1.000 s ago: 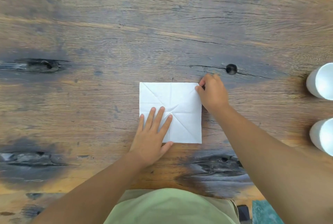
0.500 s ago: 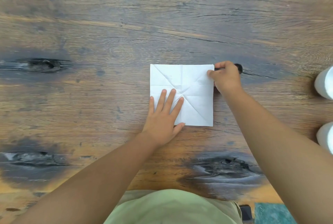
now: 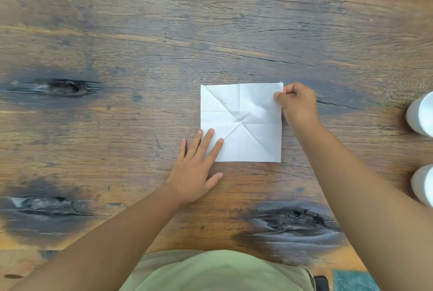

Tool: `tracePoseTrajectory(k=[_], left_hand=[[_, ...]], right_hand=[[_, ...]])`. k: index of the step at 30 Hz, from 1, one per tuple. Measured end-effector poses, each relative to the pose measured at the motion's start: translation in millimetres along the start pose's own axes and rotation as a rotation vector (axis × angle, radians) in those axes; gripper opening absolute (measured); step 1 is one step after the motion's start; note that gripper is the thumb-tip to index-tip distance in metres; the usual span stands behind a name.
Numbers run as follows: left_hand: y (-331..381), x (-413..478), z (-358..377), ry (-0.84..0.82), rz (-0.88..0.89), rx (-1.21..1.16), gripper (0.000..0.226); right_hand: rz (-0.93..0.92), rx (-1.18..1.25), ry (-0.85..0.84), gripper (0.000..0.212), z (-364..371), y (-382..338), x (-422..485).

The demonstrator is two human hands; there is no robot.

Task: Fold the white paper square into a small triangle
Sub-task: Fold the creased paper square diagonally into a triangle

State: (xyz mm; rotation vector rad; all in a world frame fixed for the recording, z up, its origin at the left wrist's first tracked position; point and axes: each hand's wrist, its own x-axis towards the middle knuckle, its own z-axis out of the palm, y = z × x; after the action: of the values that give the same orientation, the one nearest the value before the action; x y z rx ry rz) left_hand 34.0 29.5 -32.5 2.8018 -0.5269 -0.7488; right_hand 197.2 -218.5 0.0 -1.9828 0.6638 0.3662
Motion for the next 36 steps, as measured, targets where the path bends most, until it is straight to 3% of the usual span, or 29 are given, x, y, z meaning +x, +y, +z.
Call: tracePoseTrajectory(k=[10, 17, 21, 28, 36], left_hand=[[-9, -46, 17, -0.027, -0.017, 0.060, 0.075], [1, -48, 18, 0.000, -0.077, 0.013, 0.074], [-3, -57, 24, -0.006, -0.080, 0.017, 0.074], [-11, -65, 25, -0.022, -0.070, -0.001, 0.070], [-9, -67, 27, 0.001, -0.067, 0.014, 0.067]], right_hand=[[-0.238, -0.015, -0.174, 0.021, 18, -7, -91], [-0.537, -0.363, -0.300, 0.004, 57, 17, -126], [-0.613, -0.540, -0.367, 0.004, 74, 28, -129], [-0.772, -0.843, -0.522, 0.041, 84, 50, -134], [-0.875, -0.914, -0.488, 0.054, 80, 71, -136]])
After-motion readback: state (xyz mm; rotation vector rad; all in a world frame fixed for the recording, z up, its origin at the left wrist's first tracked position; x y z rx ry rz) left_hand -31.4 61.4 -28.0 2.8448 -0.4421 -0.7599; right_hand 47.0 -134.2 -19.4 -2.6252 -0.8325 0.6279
